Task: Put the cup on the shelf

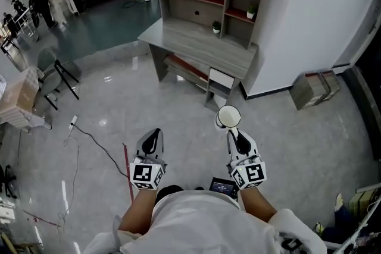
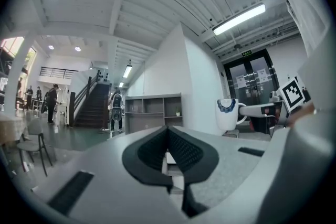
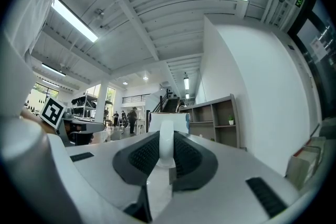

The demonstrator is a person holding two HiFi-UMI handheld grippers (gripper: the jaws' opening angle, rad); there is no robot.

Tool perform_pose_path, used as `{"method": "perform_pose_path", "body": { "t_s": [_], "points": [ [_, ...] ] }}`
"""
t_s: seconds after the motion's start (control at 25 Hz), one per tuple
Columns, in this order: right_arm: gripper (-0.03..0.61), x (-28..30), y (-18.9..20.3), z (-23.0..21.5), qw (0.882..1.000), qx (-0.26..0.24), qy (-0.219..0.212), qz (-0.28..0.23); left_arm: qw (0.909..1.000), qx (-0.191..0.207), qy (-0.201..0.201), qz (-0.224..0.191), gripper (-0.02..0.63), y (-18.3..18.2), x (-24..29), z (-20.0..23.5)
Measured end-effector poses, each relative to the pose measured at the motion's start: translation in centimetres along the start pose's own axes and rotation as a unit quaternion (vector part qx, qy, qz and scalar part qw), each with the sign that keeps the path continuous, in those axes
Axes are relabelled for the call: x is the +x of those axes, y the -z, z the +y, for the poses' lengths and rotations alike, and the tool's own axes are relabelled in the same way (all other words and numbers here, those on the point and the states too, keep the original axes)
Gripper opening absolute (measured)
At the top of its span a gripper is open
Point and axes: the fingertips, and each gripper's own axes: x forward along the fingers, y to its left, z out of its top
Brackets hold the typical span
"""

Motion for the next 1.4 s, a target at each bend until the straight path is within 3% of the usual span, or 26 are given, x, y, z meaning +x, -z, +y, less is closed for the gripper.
{"method": "perform_pose_path", "body": {
  "t_s": [0.52, 0.76, 1.08, 1.4],
  "points": [
    [0.075, 5.2, 2.2, -3.8, 1.0, 0.01, 0.006, 0.01, 0.9999, -0.011, -0.007, 0.005, 0.006, 2.2, 6.1, 3.0],
    [0.075, 12.1, 3.2, -6.9, 1.0, 0.006, 0.02, 0.015, 0.9997, -0.023, 0.004, 0.009, 0.006, 3.4, 13.0, 6.7],
    [0.075, 23.1, 3.0, -9.6, 1.0, -0.006, 0.026, 0.017, 0.9997, -0.005, 0.023, -0.01, 0.006, 2.4, 22.4, 13.3],
    [0.075, 32.2, 2.8, -11.2, 0.999, -0.009, 0.033, 0.011, 0.9992, -0.016, 0.033, -0.017, 0.008, 2.5, 29.9, 19.6]
  ]
}}
